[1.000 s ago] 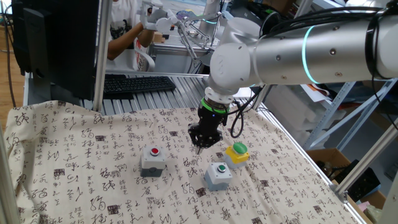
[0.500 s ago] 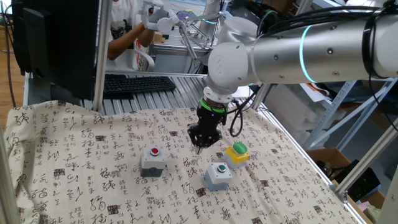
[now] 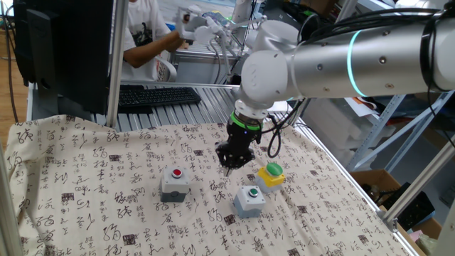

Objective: Press three buttons from left to right in sequence

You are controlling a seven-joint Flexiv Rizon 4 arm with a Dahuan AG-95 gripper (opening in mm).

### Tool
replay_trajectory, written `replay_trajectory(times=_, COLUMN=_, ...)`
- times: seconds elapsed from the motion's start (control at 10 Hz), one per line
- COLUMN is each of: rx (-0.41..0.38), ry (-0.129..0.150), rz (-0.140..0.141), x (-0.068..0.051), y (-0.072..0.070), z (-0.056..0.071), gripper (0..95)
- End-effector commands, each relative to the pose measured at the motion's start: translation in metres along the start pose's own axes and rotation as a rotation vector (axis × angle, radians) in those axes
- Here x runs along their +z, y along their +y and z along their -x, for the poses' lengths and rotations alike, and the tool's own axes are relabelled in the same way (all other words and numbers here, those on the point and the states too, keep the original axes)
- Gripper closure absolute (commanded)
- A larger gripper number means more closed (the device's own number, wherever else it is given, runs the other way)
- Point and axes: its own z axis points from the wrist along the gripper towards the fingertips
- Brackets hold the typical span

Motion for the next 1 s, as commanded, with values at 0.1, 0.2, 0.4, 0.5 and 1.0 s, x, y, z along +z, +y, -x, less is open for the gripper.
replay_trajectory(times=0.1, rx=-0.013, ry=-0.007, rz=-0.039, x=-0.0005, y=-0.0006, z=-0.0008, gripper=95.0)
replay_trajectory(times=0.2, rx=-0.030, ry=-0.013, rz=-0.090, x=-0.0005, y=-0.0006, z=-0.0008, gripper=95.0)
replay_trajectory(times=0.4, rx=-0.031, ry=-0.012, rz=-0.079, x=-0.0005, y=-0.0006, z=-0.0008, gripper=95.0)
replay_trajectory(times=0.5, rx=-0.026, ry=-0.009, rz=-0.065, x=-0.0005, y=-0.0006, z=-0.0008, gripper=95.0)
replay_trajectory(times=1.0, rx=-0.015, ry=0.004, rz=-0.042, x=-0.0004, y=-0.0005, z=-0.0008, gripper=95.0)
